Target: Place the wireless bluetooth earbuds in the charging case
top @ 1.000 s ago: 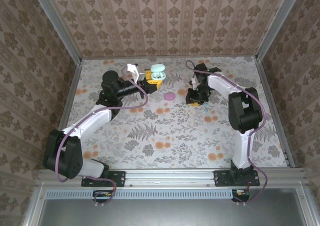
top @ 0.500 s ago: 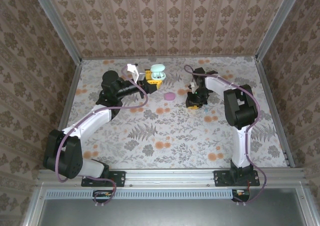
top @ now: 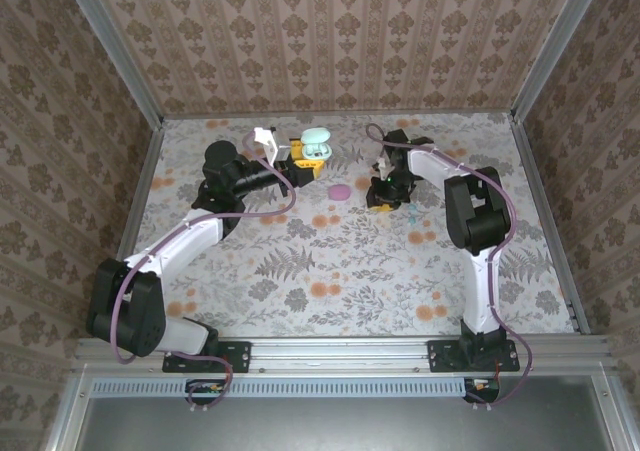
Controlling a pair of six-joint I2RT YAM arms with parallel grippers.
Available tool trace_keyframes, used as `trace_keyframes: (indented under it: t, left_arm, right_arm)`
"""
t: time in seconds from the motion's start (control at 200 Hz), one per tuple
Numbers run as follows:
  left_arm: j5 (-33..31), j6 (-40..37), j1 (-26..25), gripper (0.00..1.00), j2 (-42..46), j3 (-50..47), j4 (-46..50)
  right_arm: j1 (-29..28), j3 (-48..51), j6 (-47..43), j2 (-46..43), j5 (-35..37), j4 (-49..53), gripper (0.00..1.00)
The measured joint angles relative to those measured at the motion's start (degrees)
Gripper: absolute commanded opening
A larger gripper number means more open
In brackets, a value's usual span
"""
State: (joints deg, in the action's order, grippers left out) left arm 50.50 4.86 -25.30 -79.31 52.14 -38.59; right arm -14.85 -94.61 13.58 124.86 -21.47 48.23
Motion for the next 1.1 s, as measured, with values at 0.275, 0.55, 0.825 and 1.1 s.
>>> trace_keyframes:
  t: [0.275,0.55,0.825,1.1]
  left_arm:
    - [0.0,-0.02,0.0,0.24,0.0,0.0,0.02]
    - [0.0,-0.2,0.0,0.23,0.0,0.0,0.09]
    - [-0.2,-0.44,0.0,0.23,0.2,0.0,1.4]
    - [-0.2,-0.66,0.0,0.23,0.31,0.0,2.27]
  right_arm:
    - [-0.52,-3.32,-0.42,2.32,0.11,0.04,0.33]
    - [-2.34,-9.4,-4.02,5.51,1.64,2.56,0.36]
    - [-4.11,-14.14,-9.35,8.41,2.01,6.71,0.34]
    - [-7.67,-15.3,-15.3,9.03,1.42,12.85,0.33]
